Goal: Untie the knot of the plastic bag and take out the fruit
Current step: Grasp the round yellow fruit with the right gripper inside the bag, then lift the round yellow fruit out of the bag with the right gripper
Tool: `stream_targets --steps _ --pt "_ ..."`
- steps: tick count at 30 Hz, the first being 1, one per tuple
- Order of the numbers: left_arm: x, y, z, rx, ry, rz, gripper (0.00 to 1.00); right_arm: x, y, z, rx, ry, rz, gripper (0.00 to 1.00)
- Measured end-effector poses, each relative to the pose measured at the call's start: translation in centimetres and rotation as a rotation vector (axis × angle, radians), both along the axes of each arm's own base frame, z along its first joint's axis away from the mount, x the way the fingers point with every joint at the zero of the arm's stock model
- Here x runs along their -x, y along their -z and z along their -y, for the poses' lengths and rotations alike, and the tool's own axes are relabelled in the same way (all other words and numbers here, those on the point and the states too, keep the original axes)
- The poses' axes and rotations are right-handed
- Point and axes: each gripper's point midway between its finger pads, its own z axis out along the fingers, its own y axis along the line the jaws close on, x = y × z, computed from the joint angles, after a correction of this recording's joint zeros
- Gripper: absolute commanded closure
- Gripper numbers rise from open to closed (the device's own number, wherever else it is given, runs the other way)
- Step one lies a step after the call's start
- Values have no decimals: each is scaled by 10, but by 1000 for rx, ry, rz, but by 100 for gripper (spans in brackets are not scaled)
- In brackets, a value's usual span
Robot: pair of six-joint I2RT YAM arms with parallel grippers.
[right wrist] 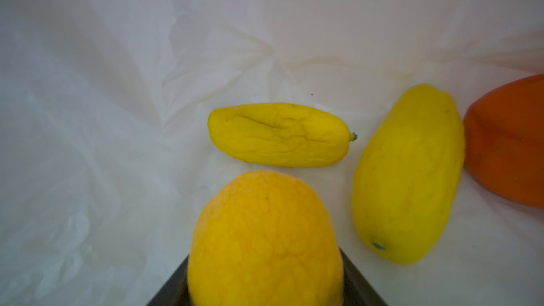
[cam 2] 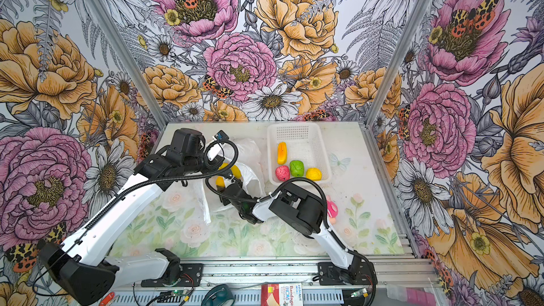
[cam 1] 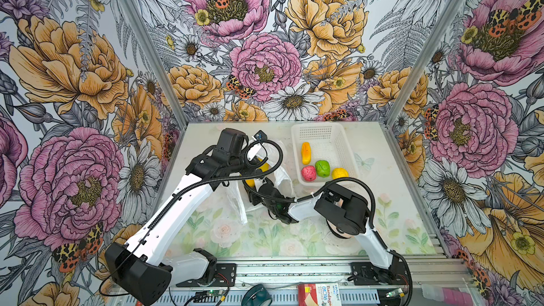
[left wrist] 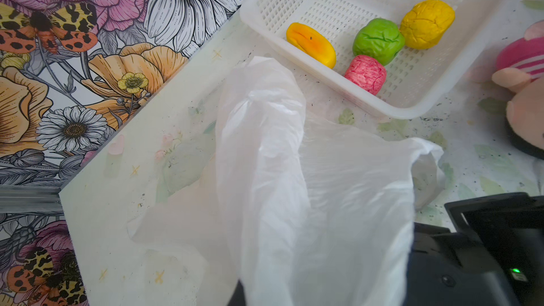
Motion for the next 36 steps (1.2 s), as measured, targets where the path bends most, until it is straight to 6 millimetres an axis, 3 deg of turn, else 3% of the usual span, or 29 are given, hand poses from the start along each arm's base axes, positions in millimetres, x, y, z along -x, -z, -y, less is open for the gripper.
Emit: stream_targets --steps 5,8,16,21,29,36 --pt "0 0 0 -1 -2 0 100 1 -10 0 -36 -3 25 48" --pt "0 0 0 -1 -2 0 100 -1 -14 -2 -41 -7 36 55" --pt "0 0 0 -1 -2 -1 100 3 -21 0 -65 -33 43 56" --pt "-1 2 0 -5 -5 -4 100 34 -33 15 -63 -90 62 55" --pt "-4 6 -1 -15 -14 -12 100 108 -106 29 -159 -227 207 55" --pt "-5 9 -3 -27 -24 -16 100 130 -146 72 -223 -236 281 55"
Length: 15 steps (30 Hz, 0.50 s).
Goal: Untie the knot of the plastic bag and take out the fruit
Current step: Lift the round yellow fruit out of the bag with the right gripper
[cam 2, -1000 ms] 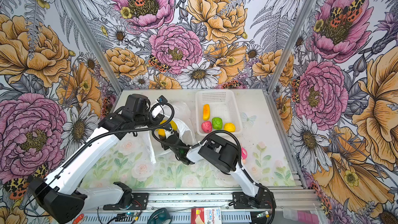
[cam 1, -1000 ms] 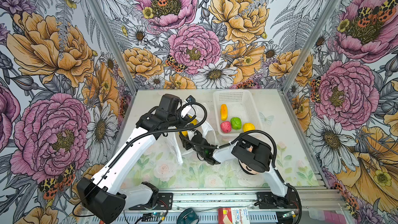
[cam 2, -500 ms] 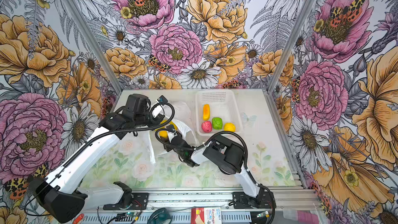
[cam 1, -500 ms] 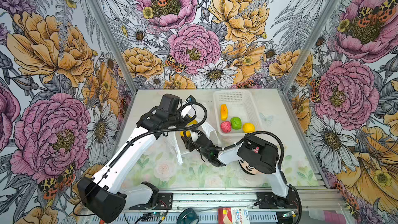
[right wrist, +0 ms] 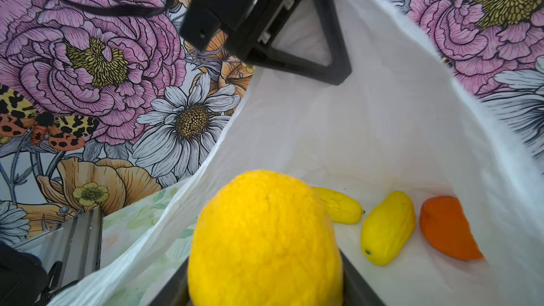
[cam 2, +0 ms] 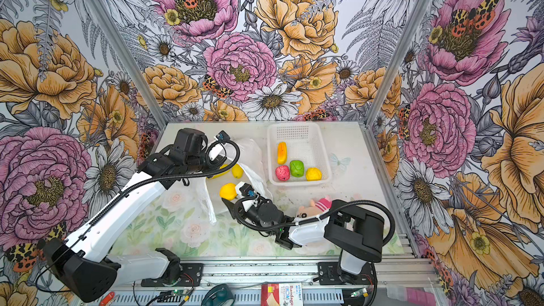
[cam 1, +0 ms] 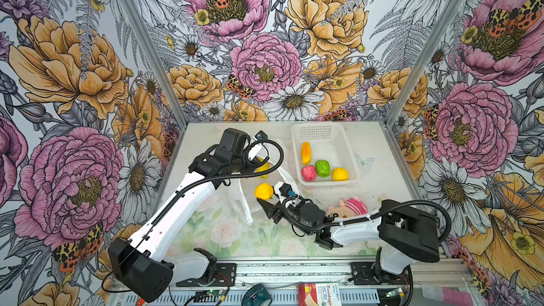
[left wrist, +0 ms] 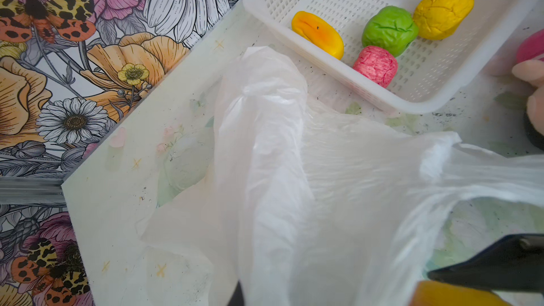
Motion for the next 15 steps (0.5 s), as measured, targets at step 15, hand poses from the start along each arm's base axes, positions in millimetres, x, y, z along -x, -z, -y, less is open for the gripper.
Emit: stream_targets --steps 15 --pt "-3 3 -2 -10 -12 -4 100 35 -132 122 -262 97 108 57"
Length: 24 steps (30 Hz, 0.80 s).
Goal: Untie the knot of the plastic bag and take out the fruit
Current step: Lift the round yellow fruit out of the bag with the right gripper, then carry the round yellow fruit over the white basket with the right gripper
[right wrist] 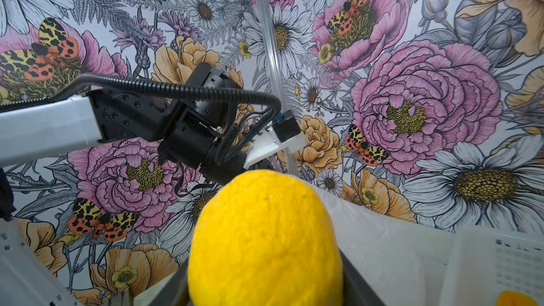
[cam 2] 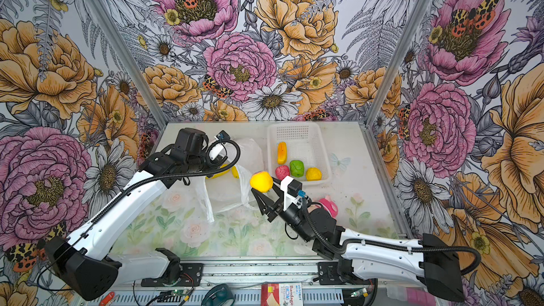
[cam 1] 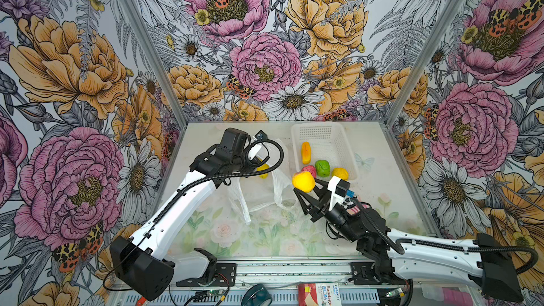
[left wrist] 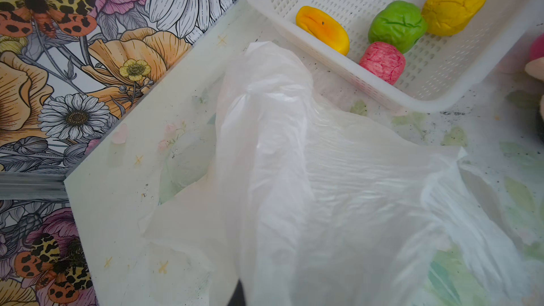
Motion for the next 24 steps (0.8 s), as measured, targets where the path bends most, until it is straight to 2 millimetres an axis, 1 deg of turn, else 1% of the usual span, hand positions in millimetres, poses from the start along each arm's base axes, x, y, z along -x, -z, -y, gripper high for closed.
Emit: stream_targets --steps 3,5,8,11,14,17,24 --pt "0 0 0 0 0 0 100 -7 -2 30 -11 89 -2 55" --pt "0 0 0 0 0 0 100 -18 3 49 5 170 -15 55" --pt "0 0 0 0 0 0 100 -38 13 72 34 284 -49 55" --pt "0 0 0 0 0 0 100 -63 33 86 97 381 -116 58" --pt "0 0 0 0 0 0 100 -92 54 93 167 461 -211 62" --pt "0 0 0 0 0 0 100 -119 75 101 211 520 -306 63" --pt "0 0 0 0 0 0 100 -167 129 133 258 624 -534 63"
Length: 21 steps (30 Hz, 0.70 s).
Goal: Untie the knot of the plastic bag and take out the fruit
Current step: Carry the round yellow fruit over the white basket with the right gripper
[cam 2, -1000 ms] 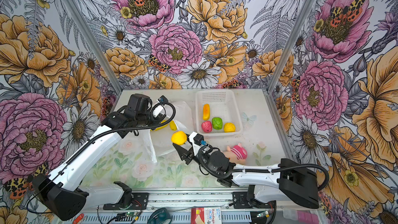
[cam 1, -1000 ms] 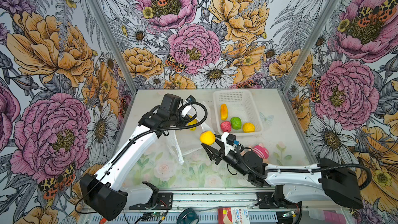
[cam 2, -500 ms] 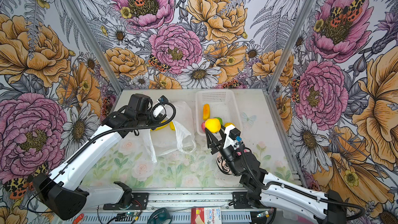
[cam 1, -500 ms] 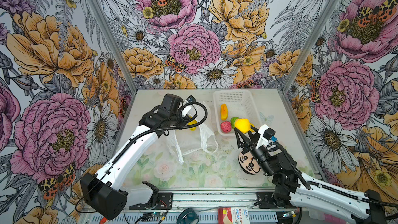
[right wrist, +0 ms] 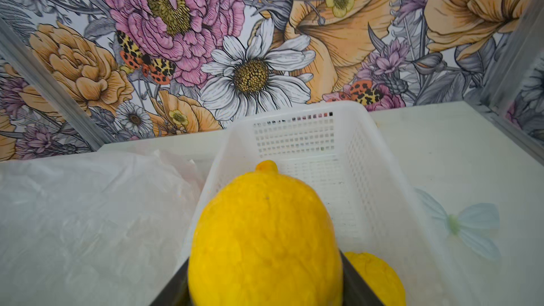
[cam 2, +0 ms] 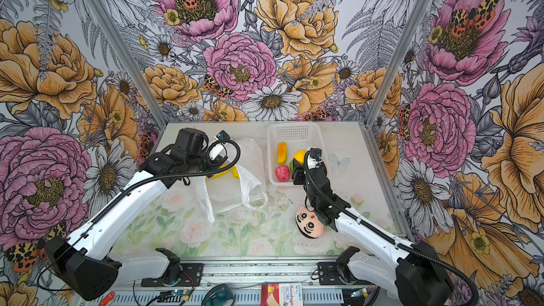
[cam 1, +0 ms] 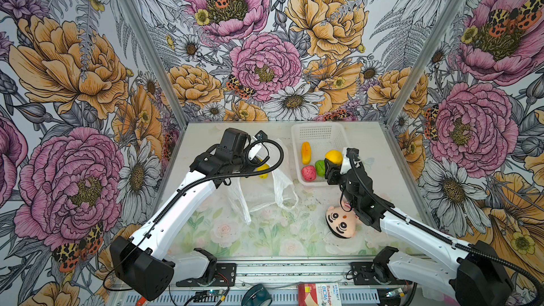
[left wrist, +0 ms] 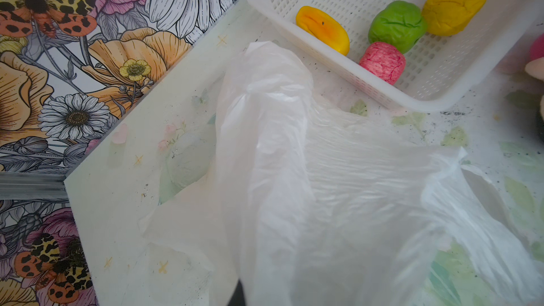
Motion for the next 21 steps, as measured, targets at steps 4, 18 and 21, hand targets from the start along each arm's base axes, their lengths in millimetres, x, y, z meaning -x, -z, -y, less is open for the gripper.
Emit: stream_targets --steps 4,18,21 --pt "0 0 0 0 0 0 100 -20 31 20 -21 53 -117 63" --pt "0 0 0 0 0 0 100 -53 95 26 -88 54 -346 63" --pt "0 0 0 0 0 0 100 -56 100 24 -95 48 -364 62"
